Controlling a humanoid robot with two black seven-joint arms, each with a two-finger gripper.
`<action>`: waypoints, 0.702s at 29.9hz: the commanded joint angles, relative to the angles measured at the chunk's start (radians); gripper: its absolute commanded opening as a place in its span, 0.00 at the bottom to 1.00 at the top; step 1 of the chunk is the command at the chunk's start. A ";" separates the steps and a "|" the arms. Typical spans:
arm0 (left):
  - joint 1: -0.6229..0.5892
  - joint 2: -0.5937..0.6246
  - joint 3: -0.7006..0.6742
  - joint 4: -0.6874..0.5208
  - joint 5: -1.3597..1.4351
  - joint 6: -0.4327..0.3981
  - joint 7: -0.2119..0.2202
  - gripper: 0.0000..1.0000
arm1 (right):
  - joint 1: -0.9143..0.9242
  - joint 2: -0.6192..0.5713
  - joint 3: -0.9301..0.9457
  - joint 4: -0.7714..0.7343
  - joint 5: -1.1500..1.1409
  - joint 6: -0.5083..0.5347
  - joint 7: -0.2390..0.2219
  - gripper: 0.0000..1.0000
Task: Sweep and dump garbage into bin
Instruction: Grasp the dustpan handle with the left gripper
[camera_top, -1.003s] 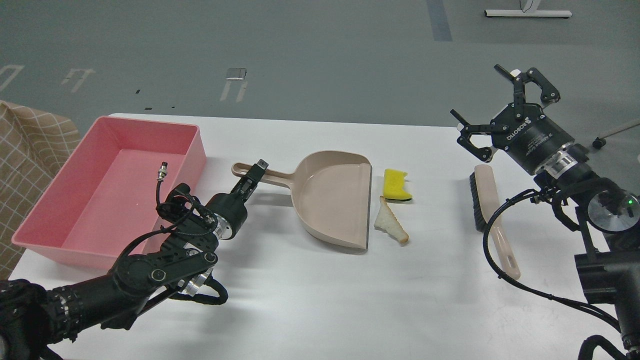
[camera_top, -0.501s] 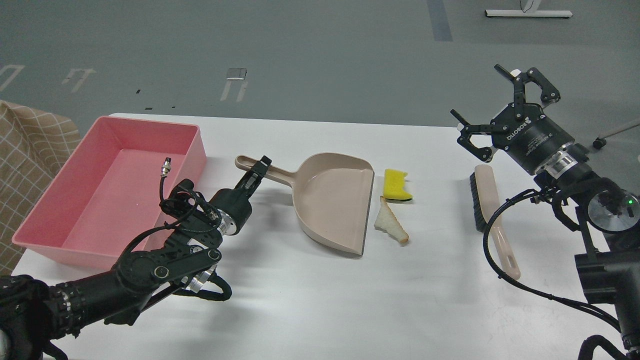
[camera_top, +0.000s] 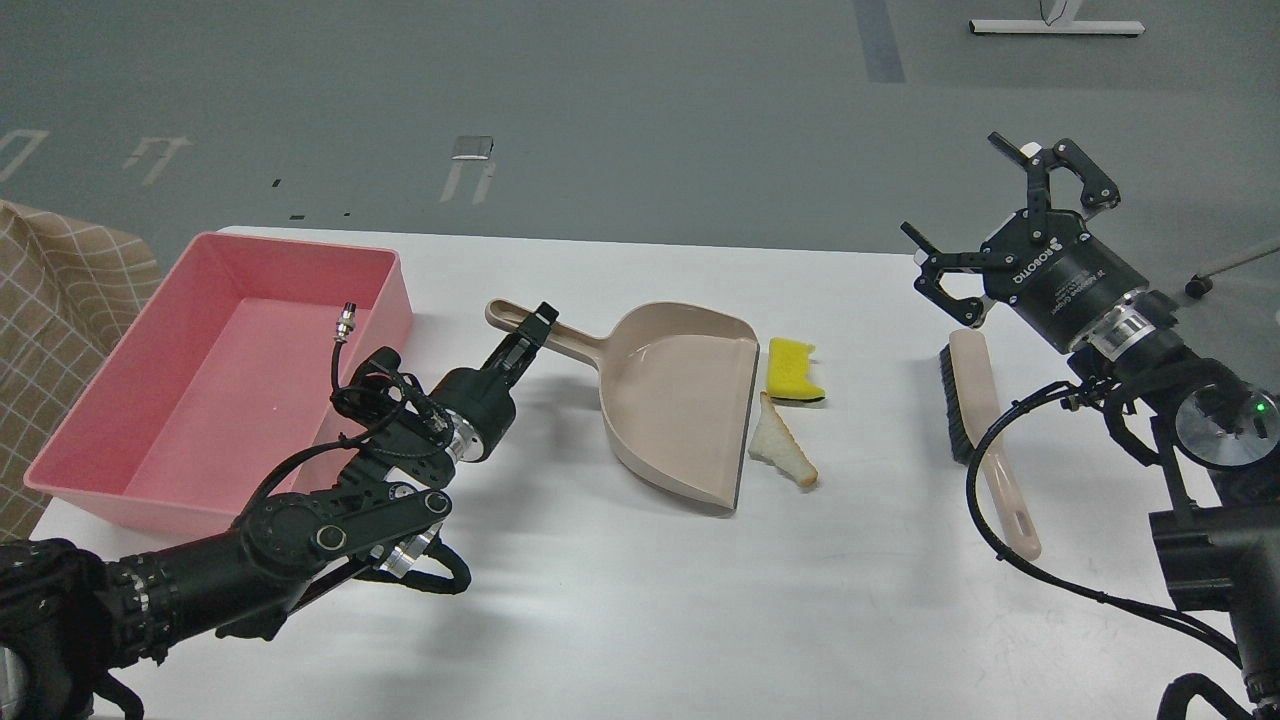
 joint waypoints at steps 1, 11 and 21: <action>-0.007 0.007 0.003 0.000 0.001 0.000 0.000 0.00 | 0.000 0.000 0.000 0.000 0.000 0.000 0.000 1.00; -0.027 0.012 0.006 0.003 0.002 0.000 0.000 0.00 | -0.002 -0.047 -0.002 -0.003 -0.011 0.000 0.000 1.00; -0.053 0.009 0.067 0.006 0.001 0.000 0.002 0.00 | 0.022 -0.153 -0.149 -0.009 -0.028 0.000 0.000 0.99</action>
